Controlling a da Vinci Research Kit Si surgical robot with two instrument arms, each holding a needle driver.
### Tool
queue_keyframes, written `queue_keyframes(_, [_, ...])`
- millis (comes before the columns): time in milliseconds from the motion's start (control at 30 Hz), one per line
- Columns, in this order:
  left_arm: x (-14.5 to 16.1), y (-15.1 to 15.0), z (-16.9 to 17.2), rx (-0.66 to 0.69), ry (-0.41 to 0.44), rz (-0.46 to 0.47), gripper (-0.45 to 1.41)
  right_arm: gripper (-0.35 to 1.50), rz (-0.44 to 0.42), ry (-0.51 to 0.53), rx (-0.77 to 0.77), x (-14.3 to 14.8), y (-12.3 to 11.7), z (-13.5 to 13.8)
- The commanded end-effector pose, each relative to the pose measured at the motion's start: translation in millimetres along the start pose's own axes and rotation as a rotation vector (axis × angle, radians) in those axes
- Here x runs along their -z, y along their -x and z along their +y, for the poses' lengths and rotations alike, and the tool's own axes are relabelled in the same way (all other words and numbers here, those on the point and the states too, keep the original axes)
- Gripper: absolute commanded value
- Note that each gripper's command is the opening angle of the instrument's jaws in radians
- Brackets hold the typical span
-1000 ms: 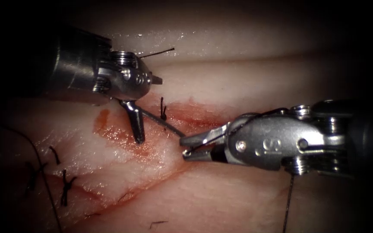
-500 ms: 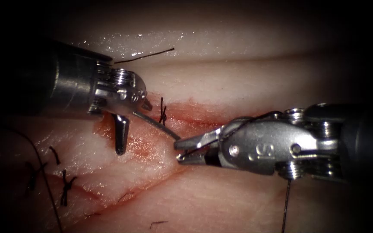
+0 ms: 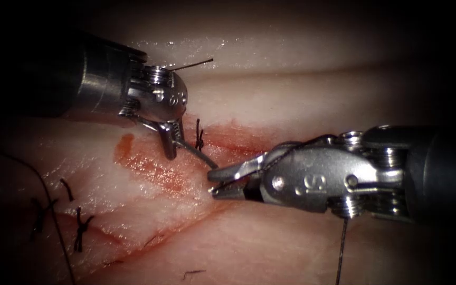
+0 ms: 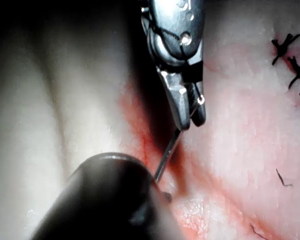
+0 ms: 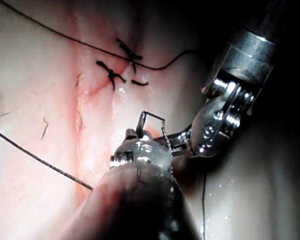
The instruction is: Wound Closure
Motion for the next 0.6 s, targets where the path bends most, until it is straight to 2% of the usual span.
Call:
queue_keyframes(33, [-0.5,-0.4,-0.5,0.01,-0.009,0.011,-0.45,0.31,0.015,0.034,-0.064,-0.6,-0.1,0.3])
queue_keyframes(67, [-0.6,-0.3,-0.4,0.017,-0.019,0.029,-0.45,0.44,0.026,0.06,-0.088,-0.5,-0.1,0.2])
queue_keyframes(100, [-0.7,-0.1,-0.2,0.035,-0.044,0.08,-0.45,1.03,0.048,0.119,-0.152,-0.4,-0.2,0.1])
queue_keyframes(133, [-0.7,-0.1,-0.2,0.035,-0.044,0.08,-0.45,1.03,0.048,0.119,-0.152,-0.4,-0.2,0.1])
queue_keyframes(200, [-0.8,0.0,-0.1,0.052,-0.066,0.133,-0.45,1.33,0.066,0.183,-0.188,-0.4,-0.5,0.1])
queue_keyframes(300, [-0.9,0.3,0.3,0.096,-0.102,0.232,-0.45,1.48,0.08,0.277,-0.225,-0.1,-0.9,-0.3])
queue_keyframes(400, [-1.0,0.5,0.6,0.116,-0.12,0.287,-0.45,1.48,0.085,0.303,-0.232,0.2,-0.8,-0.7])
queue_keyframes(500, [-1.1,0.5,1.1,0.145,-0.153,0.365,-0.45,1.48,0.097,0.385,-0.273,1.1,-0.2,-1.2])
queue_keyframes(533, [-1.2,0.4,1.4,0.164,-0.162,0.408,-0.45,1.48,0.087,0.442,-0.306,1.9,0.6,-1.7])
queue_keyframes(600, [-1.3,0.3,1.6,0.164,-0.171,0.43,-0.45,1.48,0.088,0.467,-0.321,2.2,1.0,-1.9])
